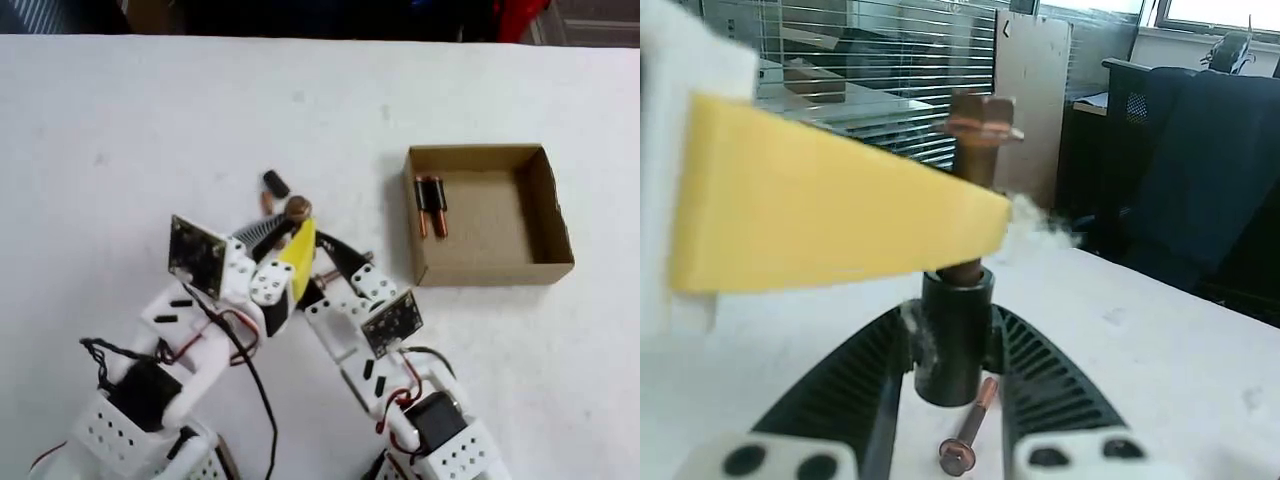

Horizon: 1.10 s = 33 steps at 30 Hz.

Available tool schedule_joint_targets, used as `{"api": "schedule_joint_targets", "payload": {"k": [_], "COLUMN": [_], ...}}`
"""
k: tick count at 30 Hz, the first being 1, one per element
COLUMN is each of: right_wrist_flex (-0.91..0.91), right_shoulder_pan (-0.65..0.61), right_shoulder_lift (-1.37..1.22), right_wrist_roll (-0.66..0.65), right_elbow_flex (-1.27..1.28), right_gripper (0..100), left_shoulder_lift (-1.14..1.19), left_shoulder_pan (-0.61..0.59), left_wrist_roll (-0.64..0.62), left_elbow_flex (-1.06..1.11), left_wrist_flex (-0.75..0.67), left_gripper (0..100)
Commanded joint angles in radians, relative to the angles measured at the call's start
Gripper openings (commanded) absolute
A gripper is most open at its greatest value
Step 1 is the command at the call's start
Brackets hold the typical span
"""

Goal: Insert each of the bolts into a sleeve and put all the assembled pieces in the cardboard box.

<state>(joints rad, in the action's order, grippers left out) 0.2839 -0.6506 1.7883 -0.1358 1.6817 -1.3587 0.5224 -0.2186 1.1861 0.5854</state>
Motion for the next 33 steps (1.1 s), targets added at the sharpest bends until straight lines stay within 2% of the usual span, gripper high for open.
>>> {"api": "schedule_joint_targets", "payload": {"k": [1, 3, 8, 11, 17, 23, 33], "right_wrist_flex": [-0.019, -0.019, -0.019, -0.004, 0.013, 0.013, 0.015], "right_shoulder_pan": [0.004, 0.004, 0.004, 0.004, 0.004, 0.004, 0.004], "right_shoulder_lift": [0.008, 0.008, 0.008, 0.01, 0.012, 0.012, 0.012], "right_wrist_roll": [-0.012, -0.012, -0.012, -0.012, -0.012, -0.014, -0.015], "right_elbow_flex": [0.009, 0.009, 0.009, 0.009, 0.009, 0.009, 0.009], "right_gripper": [1.7, 1.7, 1.7, 1.7, 1.7, 1.7, 1.7], "left_shoulder_lift": [-0.025, -0.025, -0.025, -0.025, -0.025, -0.025, -0.025], "left_shoulder_pan": [0.031, 0.031, 0.031, 0.031, 0.004, -0.064, -0.079], "left_wrist_roll": [-0.006, 0.0, 0.137, 0.137, 0.135, 0.135, 0.143], "left_elbow_flex": [-0.017, -0.017, -0.017, -0.018, -0.018, -0.018, -0.026], "left_wrist_flex": [0.023, 0.02, 0.02, 0.017, 0.017, 0.021, 0.015], "left_gripper": [2, 2, 2, 4, 21, 22, 26]}}
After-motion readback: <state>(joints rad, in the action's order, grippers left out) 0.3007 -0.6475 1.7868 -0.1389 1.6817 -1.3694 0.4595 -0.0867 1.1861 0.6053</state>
